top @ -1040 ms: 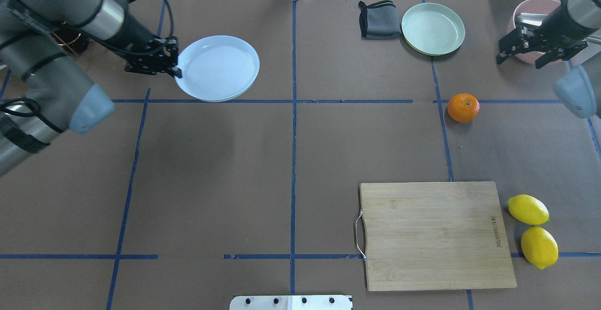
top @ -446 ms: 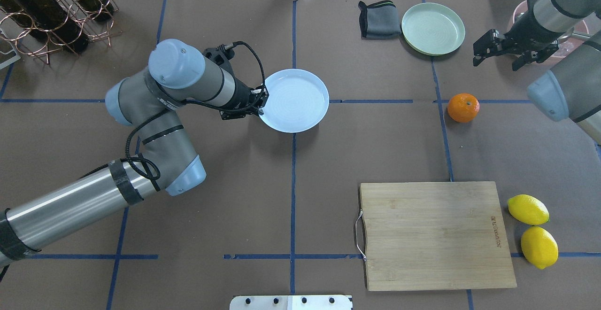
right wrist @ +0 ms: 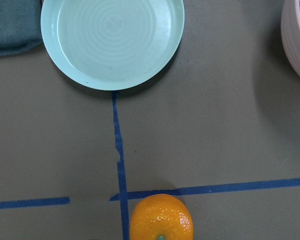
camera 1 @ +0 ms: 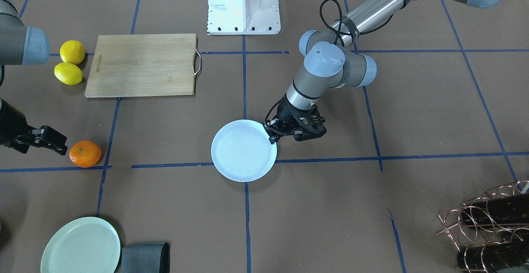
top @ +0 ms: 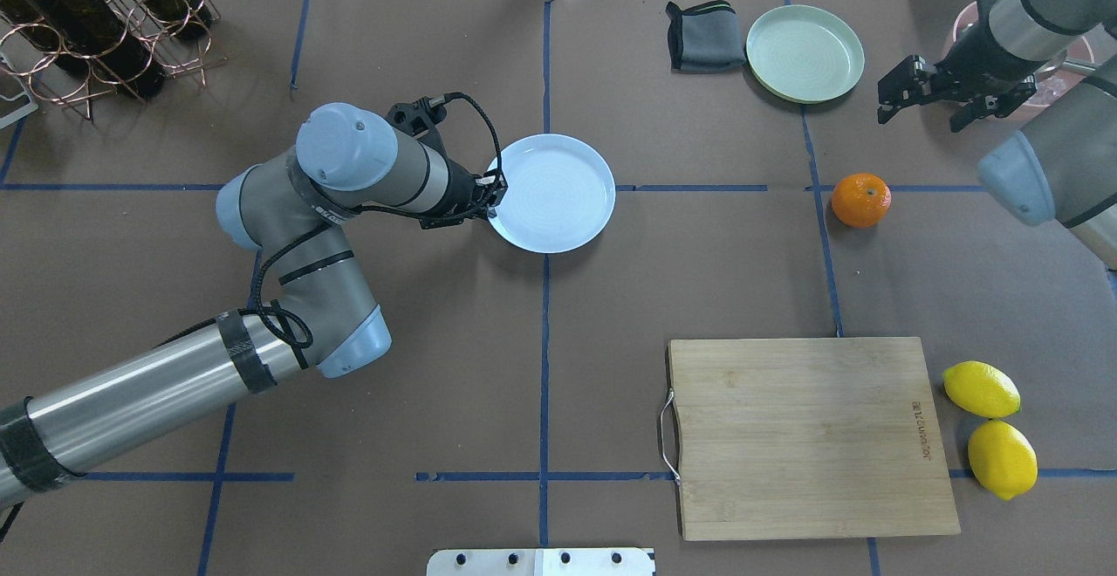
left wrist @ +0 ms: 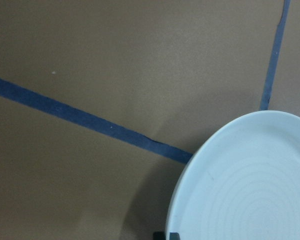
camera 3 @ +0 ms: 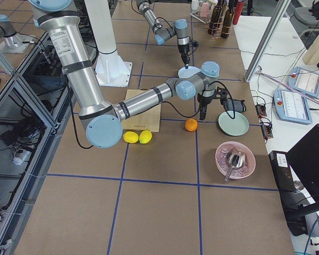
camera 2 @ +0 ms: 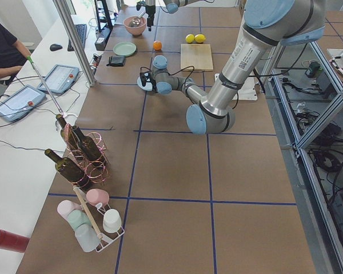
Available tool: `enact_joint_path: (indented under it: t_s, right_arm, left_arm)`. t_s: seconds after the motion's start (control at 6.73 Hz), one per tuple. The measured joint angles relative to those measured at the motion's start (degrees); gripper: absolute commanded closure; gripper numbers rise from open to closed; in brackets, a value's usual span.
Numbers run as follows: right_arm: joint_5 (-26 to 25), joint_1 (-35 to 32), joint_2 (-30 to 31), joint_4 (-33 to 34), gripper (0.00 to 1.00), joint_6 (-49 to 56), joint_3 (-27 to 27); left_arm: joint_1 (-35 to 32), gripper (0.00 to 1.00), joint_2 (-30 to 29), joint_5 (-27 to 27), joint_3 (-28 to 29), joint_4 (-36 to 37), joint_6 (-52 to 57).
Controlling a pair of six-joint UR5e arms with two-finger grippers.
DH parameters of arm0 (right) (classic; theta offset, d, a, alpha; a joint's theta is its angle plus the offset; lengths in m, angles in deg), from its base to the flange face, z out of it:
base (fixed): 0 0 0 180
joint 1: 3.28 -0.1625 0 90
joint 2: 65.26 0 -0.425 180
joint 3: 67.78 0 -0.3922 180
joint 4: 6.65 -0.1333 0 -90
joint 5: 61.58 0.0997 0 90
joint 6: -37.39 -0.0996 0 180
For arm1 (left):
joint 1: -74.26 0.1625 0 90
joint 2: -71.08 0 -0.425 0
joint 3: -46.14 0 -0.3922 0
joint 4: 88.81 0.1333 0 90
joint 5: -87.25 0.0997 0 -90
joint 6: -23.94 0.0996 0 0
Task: Pick orange to plate
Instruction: 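Slide the plate to table center with left gripper while right arm approaches, then lower the right gripper onto the orange tangerine and close it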
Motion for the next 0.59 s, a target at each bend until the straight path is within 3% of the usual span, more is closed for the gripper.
enact_joint_path:
  t_s: [0.59]
  right_arm:
    - [-1.79,3.07,0.44,-3.39,0.00,-0.50,-3.53]
  left_arm:
    - [-6.97,0.00,5.52,-6.94,-11.02,5.83,13.93]
